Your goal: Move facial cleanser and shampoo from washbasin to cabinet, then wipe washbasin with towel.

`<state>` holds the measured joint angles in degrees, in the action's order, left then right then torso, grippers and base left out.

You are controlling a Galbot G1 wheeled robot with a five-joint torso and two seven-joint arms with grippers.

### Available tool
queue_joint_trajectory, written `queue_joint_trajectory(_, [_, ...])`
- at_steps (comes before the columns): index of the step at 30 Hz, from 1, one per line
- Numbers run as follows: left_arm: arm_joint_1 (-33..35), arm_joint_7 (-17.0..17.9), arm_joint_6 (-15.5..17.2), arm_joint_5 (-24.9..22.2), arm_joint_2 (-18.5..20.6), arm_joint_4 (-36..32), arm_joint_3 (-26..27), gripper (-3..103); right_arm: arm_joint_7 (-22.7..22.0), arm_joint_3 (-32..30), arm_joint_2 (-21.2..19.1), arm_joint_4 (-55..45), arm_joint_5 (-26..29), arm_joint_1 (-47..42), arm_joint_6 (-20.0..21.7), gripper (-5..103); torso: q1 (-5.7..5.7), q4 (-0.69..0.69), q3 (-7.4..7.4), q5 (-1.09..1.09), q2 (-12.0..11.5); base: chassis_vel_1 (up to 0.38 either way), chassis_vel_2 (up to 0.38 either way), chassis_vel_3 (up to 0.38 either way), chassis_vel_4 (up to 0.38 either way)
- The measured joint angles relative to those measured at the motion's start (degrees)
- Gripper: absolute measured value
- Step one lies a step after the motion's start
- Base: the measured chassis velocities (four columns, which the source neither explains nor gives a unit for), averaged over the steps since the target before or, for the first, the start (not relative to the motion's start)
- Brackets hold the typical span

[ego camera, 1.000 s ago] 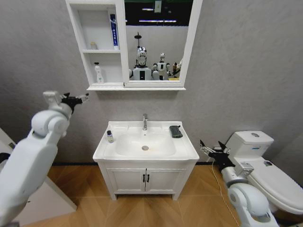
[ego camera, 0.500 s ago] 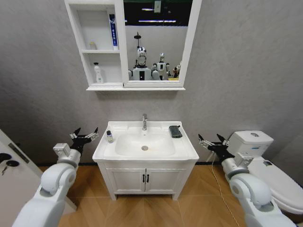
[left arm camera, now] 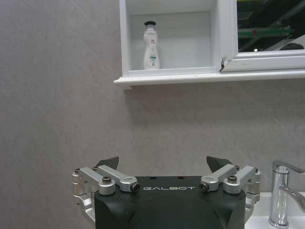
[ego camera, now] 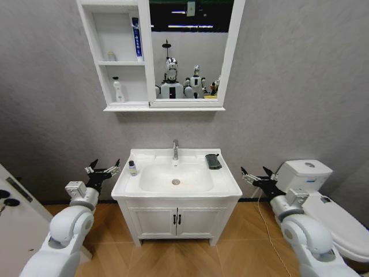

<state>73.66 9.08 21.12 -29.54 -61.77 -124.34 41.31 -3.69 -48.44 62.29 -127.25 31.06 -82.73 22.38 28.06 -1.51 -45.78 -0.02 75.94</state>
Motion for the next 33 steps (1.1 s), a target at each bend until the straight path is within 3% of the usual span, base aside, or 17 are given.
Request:
queue_joint_trajectory(12, [3.24, -0.02, -0.84, 1.49, -2.81, 3.22, -5.96, 100, 0.12, 0.83, -0.26, 0.87, -0.19, 0.53, -1.05, 100, -0.04, 0.01, 0.01, 0.0, 0.0, -0.052, 0.045, 0.048, -0.046])
queue_joint_trajectory(16, [1.83, -0.81, -2.78, 4.93, -4.11, 7.31, -8.63, 100, 0.15, 0.87, -0.99, 1.18, -0.02, 1.04, -1.16, 100, -0.04, 0.01, 0.01, 0.0, 0.01, 0.015, -0.009, -0.012, 0.011])
queue_joint_trajectory(23, [-6.43, -1.78, -6.61, 10.48, -6.24, 19.11, -13.57, 100, -0.08, 0.57, -2.83, 2.01, 0.82, 2.52, -1.13, 100, 0.01, 0.0, 0.0, 0.01, 0.0, 0.0, 0.0, 0.0, 0.0])
queue_joint_trajectory(33, [-10.11, -2.08, -8.47, 14.92, -8.96, 29.15, -13.36, 100, 0.03, 0.34, -2.93, 3.09, 0.83, 2.41, -1.45, 100, 0.0, 0.02, 0.0, 0.0, 0.0, 0.0, 0.0, 0.0, 0.0])
